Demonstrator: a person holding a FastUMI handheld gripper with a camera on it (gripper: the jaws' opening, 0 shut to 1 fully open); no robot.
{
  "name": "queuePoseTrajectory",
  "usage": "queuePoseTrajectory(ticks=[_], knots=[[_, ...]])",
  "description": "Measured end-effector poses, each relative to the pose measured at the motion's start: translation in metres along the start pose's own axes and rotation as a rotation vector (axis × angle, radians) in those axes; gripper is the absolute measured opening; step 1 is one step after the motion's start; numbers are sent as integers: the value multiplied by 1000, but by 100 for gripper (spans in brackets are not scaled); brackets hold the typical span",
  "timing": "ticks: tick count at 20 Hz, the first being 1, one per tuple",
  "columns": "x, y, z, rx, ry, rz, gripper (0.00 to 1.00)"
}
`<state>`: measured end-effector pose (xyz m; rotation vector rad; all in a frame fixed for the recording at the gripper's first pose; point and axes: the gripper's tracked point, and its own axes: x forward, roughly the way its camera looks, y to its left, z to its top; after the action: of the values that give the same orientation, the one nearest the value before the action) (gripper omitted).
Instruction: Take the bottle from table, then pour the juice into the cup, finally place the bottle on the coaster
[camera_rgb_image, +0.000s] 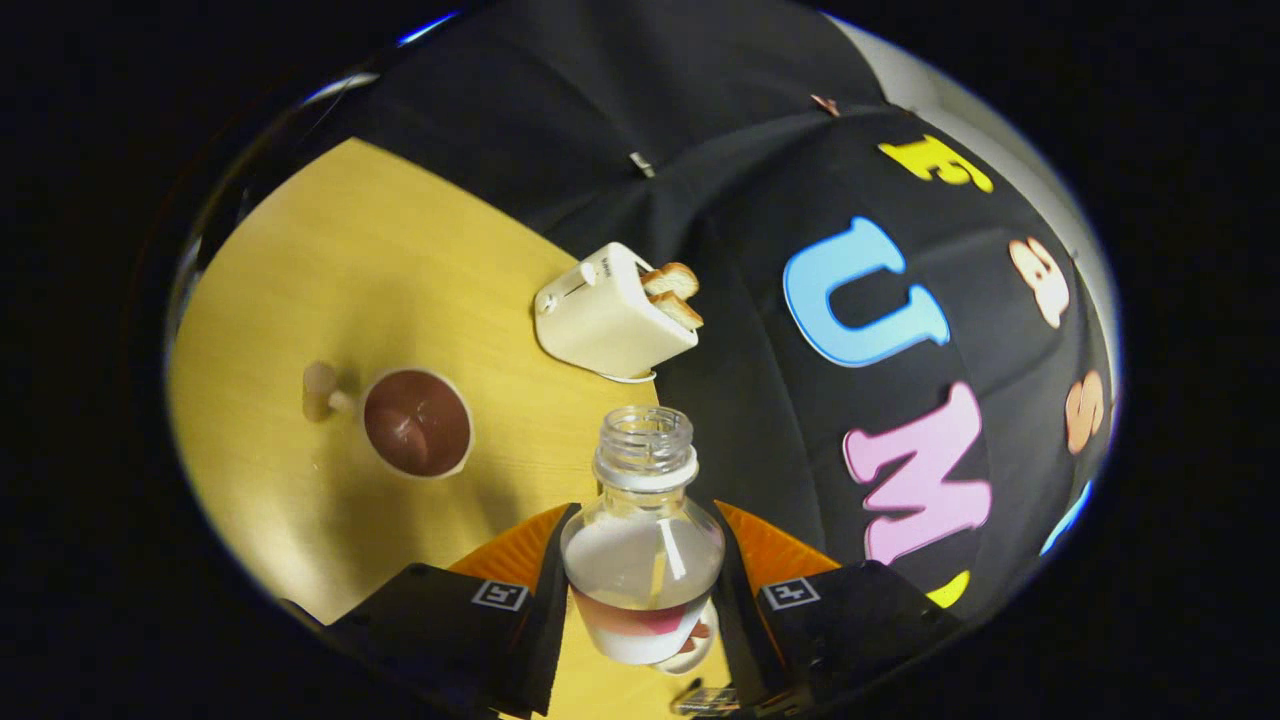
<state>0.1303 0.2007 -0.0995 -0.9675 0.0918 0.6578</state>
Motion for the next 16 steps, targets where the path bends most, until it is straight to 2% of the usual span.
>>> queuePoseTrajectory(ticks=[4,10,13,16], knots=[[-16,-25,14,322,-58,43,69],[-25,-53,9,754,-98,109,69],[-20,-70,-4,876,-151,76,69],[-3,-82,-31,929,-165,5,69]])
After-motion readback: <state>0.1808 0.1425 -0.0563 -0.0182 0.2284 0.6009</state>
